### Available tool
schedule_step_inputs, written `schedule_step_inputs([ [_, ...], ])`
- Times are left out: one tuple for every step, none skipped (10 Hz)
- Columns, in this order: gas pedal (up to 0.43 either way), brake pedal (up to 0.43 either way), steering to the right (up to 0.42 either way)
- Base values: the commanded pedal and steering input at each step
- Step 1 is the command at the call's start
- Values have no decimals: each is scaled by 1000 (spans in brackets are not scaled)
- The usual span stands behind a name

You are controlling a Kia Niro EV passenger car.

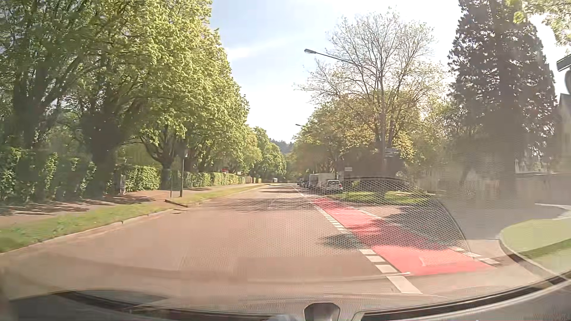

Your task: Follow the waypoints while adhering to traffic rules and regulations

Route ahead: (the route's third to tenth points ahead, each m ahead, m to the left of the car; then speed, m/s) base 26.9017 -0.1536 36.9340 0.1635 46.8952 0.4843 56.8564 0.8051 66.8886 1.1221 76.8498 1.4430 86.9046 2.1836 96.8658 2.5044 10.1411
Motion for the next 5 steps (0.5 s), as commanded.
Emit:
schedule_step_inputs([
  [209, 0, -7],
  [209, 0, -7],
  [209, 0, -7],
  [209, 0, -7],
  [209, 0, -7],
])
